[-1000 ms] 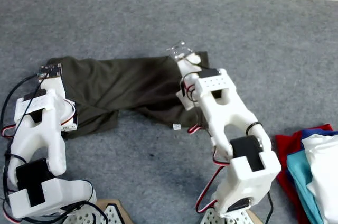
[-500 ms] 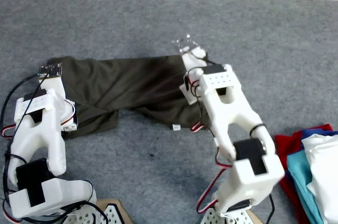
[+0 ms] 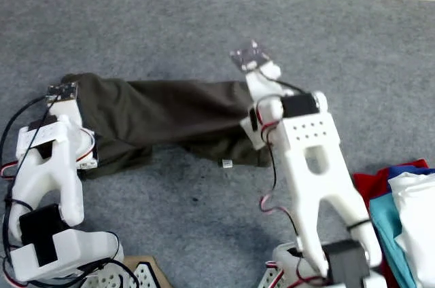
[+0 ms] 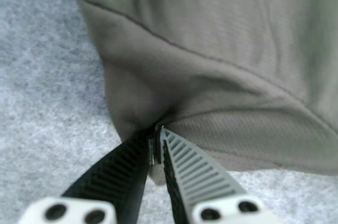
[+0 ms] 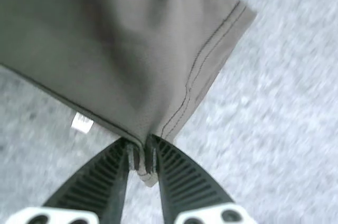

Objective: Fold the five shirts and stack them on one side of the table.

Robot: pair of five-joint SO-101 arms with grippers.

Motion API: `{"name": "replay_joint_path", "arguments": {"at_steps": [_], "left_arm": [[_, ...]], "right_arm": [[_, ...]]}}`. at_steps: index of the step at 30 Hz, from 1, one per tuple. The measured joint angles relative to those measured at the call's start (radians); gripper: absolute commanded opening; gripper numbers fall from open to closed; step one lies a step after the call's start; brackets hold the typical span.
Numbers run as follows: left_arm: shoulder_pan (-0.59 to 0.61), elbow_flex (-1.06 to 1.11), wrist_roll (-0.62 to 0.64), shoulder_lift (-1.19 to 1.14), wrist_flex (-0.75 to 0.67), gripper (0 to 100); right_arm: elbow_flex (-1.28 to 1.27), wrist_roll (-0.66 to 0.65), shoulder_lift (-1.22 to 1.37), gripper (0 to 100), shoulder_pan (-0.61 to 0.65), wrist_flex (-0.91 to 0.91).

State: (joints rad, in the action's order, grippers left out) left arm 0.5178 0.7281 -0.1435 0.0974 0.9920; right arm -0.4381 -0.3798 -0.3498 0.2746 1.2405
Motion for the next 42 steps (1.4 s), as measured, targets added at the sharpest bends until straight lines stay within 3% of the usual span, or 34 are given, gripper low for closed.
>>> {"name": "replay_joint_path", "arguments": {"at_steps": [10,13,17,22,29,42], "left_arm": [[0.023,0.0,0.0,0.0,0.0,1],[0.057,-0.002,0.0,0.0,0.002,4],[0.081,-0.015,-0.009,0.0,0.023,17],[0.084,-0.051,-0.014,0.0,0.101,29],[0.084,-0.186,-0.017,0.0,0.239,30],[0.094,-0.124,-0.025,0.0,0.16,30]], "right_arm": [[-0.399,-0.021,-0.081,1.8,0.002,-0.267],[-0.471,-0.026,-0.081,12.8,0.002,-0.334],[-0.525,-0.031,-0.081,23.4,0.002,-0.382],[-0.526,-0.031,-0.083,23.4,0.051,-0.394],[-0.548,-0.031,-0.083,23.4,0.055,-0.427],[-0.552,-0.031,-0.083,23.4,0.057,-0.445]]}}
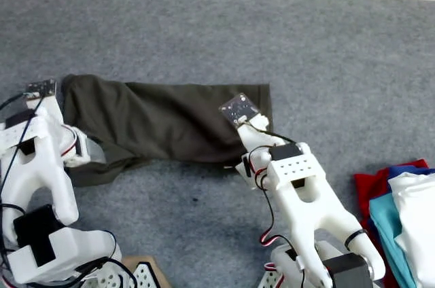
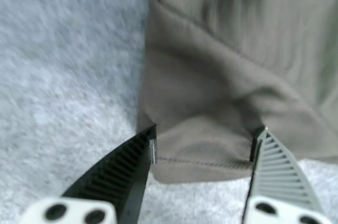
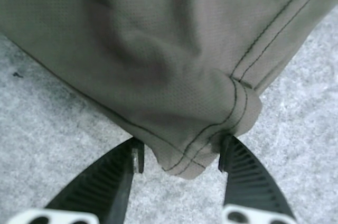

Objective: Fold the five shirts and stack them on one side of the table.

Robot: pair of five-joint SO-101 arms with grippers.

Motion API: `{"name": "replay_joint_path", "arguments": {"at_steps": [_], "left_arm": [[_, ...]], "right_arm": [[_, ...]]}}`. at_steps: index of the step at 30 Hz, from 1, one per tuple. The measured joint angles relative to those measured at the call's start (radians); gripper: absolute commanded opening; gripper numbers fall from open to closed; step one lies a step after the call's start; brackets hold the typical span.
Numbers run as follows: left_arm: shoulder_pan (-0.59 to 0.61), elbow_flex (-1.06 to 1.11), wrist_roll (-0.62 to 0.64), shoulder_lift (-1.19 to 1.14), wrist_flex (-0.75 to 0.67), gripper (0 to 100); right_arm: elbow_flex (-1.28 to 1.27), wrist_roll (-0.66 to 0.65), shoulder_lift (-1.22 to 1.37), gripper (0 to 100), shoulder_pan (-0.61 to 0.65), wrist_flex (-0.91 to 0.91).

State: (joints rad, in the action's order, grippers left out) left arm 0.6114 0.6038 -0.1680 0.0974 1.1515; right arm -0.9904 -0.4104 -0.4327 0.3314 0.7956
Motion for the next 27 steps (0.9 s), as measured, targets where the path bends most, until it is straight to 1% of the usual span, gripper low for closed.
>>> {"name": "replay_joint_path", "arguments": {"at_steps": [3,5,9,14,18,20,25,27], "left_arm": [[0.037,0.014,-0.043,0.0,0.025,30],[0.057,0.035,-0.055,0.0,0.014,30],[0.097,0.068,-0.061,0.0,-0.077,30],[0.097,0.12,-0.063,0.0,-0.181,30],[0.046,0.213,-0.064,0.012,-0.341,30],[0.025,0.23,-0.064,0.02,-0.394,30],[-0.011,0.23,-0.064,0.02,-0.42,30],[-0.017,0.23,-0.066,0.02,-0.423,26]], "right_arm": [[0.0,0.0,0.0,23.4,0.0,0.0],[0.0,0.0,0.0,23.4,0.0,0.0],[-0.002,0.0,0.0,23.4,0.0,0.0],[-0.002,0.0,0.0,23.4,0.002,0.0],[-0.002,0.0,0.0,23.4,0.002,0.0],[-0.002,0.0,0.0,23.4,0.002,0.0],[-0.002,0.0,0.0,23.4,0.002,0.0],[-0.002,0.0,0.0,23.4,0.002,0.0]]}}
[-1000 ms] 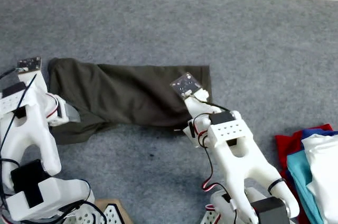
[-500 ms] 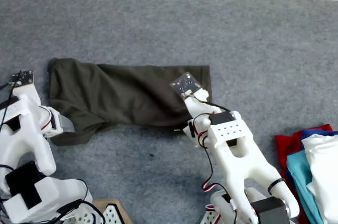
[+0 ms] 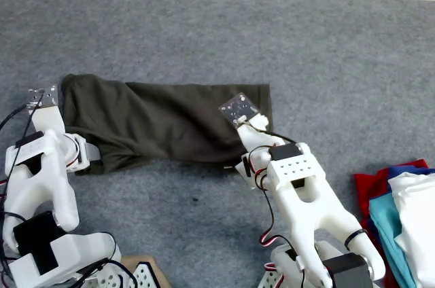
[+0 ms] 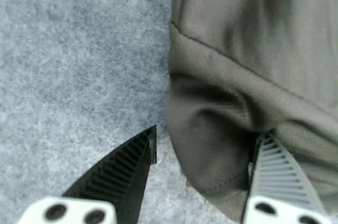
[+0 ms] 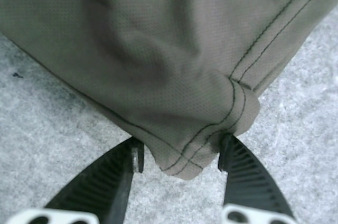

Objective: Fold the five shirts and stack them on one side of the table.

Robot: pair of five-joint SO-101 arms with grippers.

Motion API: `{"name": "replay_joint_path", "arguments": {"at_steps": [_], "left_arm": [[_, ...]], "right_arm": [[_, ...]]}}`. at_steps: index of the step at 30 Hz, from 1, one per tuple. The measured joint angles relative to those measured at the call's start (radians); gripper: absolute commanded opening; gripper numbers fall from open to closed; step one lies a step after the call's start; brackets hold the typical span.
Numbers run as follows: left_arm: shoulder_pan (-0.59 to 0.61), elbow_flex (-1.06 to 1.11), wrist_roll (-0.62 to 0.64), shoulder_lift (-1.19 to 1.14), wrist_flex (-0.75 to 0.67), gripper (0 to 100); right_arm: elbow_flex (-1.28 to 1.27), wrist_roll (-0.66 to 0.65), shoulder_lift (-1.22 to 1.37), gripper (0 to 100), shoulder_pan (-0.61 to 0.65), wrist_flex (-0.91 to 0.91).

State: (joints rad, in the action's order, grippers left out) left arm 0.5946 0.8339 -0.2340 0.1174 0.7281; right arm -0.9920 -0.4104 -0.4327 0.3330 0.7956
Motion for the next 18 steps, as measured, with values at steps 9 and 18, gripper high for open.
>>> {"name": "replay_joint_path", "arguments": {"at_steps": [9,18], "left_arm": [[-0.064,0.012,0.002,0.003,0.0,1],[-0.075,0.017,0.002,0.002,-0.006,1]], "right_arm": [[0.0,0.0,-0.006,23.4,0.0,0.0],[0.0,0.0,-0.006,23.4,0.0,0.0]]}}
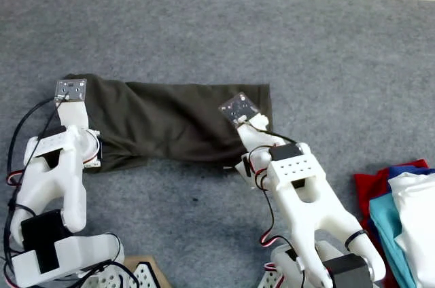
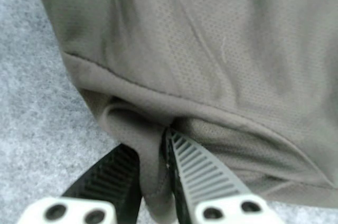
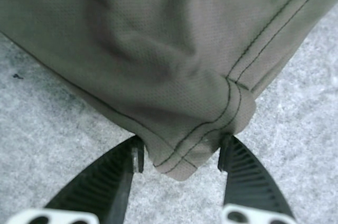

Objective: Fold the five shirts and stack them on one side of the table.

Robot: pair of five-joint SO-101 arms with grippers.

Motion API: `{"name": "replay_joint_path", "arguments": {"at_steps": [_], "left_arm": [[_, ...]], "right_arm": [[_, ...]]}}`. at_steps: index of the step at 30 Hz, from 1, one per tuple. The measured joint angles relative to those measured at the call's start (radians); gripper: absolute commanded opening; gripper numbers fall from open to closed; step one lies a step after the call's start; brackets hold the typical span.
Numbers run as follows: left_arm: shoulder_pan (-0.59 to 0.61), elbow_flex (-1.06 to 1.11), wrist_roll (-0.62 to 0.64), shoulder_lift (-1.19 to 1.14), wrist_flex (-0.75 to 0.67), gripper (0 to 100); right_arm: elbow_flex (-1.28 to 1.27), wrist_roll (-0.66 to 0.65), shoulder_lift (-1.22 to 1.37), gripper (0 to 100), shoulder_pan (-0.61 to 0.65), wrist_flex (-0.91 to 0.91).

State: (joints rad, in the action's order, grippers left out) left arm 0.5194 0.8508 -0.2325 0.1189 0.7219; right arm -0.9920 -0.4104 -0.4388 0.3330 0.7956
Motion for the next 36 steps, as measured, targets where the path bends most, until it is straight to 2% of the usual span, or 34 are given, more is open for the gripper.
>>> {"name": "replay_joint_path", "arguments": {"at_steps": [6,8,13,15,18,23,28,30,34,36], "left_arm": [[0.0,0.0,0.0,0.0,0.0,1],[0.0,-0.021,0.0,0.0,0.04,1],[0.011,-0.204,-0.014,-0.003,0.396,1],[0.025,-0.285,-0.069,-0.003,0.542,1],[0.057,-0.361,-0.146,-0.003,0.687,1],[0.152,-0.373,-0.245,-0.003,0.73,1],[0.203,-0.345,-0.262,-0.003,0.689,2],[0.204,-0.313,-0.273,-0.003,0.655,7],[0.204,-0.25,-0.284,-0.003,0.634,30],[0.198,-0.213,-0.299,-0.003,0.634,37]], "right_arm": [[0.0,0.0,0.0,23.4,0.0,0.0],[0.0,0.006,0.0,23.4,0.0,0.0],[0.0,0.021,0.0,23.4,0.0,-0.006],[0.0,0.023,0.0,23.4,0.0,-0.018],[-0.003,0.026,0.0,23.4,0.0,-0.018],[-0.014,0.026,0.0,23.4,0.002,-0.018],[-0.014,0.026,0.0,23.4,0.002,-0.018],[-0.014,0.026,0.0,23.4,0.002,-0.018],[-0.014,0.028,0.0,23.4,0.002,-0.018],[-0.014,0.028,0.0,23.5,0.002,-0.018]]}}
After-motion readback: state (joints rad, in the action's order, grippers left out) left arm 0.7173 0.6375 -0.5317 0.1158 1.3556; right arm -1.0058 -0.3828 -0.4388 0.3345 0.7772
